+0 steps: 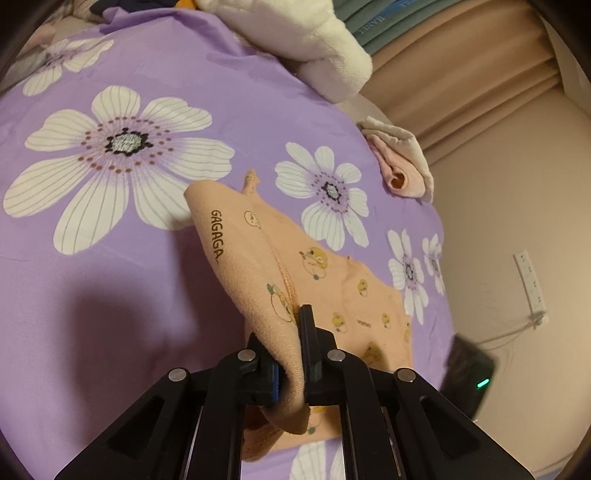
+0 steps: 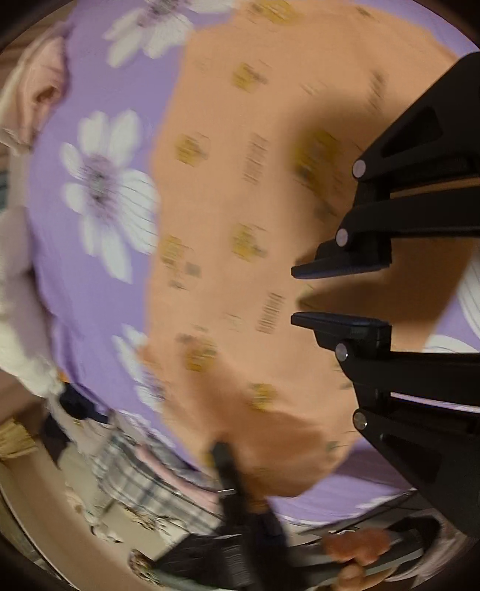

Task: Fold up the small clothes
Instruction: 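Grasp the folded shirt's edge with the left gripper and lift it, then grasp the lifted shirt edge with the right gripper while the left gripper opens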

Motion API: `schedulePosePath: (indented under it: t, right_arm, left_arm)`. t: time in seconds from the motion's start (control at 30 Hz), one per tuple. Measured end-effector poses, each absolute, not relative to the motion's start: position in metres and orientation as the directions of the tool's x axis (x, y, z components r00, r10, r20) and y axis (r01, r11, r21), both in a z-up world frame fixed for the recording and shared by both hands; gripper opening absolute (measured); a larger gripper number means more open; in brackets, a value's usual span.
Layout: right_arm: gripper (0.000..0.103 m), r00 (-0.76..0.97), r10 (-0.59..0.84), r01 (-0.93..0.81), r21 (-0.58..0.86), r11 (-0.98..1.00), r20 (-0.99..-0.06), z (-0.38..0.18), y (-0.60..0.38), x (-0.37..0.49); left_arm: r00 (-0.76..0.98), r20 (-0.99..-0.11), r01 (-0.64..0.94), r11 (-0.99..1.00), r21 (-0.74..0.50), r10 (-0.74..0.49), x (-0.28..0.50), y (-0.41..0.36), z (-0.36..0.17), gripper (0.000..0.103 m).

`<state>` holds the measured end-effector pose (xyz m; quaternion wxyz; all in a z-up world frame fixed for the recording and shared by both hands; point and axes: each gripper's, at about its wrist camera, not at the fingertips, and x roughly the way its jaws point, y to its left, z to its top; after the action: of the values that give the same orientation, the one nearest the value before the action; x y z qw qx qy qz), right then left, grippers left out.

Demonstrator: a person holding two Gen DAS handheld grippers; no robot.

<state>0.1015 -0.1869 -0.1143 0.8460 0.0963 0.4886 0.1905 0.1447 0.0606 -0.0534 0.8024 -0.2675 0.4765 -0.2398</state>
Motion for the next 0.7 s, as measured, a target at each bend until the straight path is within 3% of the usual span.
schedulePosePath:
  t: [0.1, 0.33, 0.6, 0.7]
  right_arm:
    - [0.018, 0.452, 0.398, -0.222, 0.331, 0.917, -0.798, -0.126, -0.186, 0.096]
    - [0.024, 0.517, 0.564, -0.150, 0.580, 0.800, -0.644, -0.104, -0.238, 0.095]
    - [0.053, 0.564, 0.689, -0.082, 0.799, 0.595, -0.455, -0.107, -0.293, 0.092]
    - [0.056, 0.557, 0.748, -0.047, 0.885, 0.462, -0.361, -0.121, -0.307, 0.098]
  left_arm:
    - [0.428, -0.645, 0.155, 0.755, -0.637, -0.633, 0.142, 0.048, -0.047, 0.005]
    - [0.438, -0.647, 0.278, 0.779, -0.563, -0.624, 0.132, 0.005, -0.018, 0.005]
    - [0.383, -0.657, 0.426, 0.756, -0.498, -0.649, 0.123, -0.072, -0.007, 0.005]
    - [0.342, -0.693, 0.476, 0.753, -0.454, -0.635, 0.119, -0.110, -0.018, 0.005]
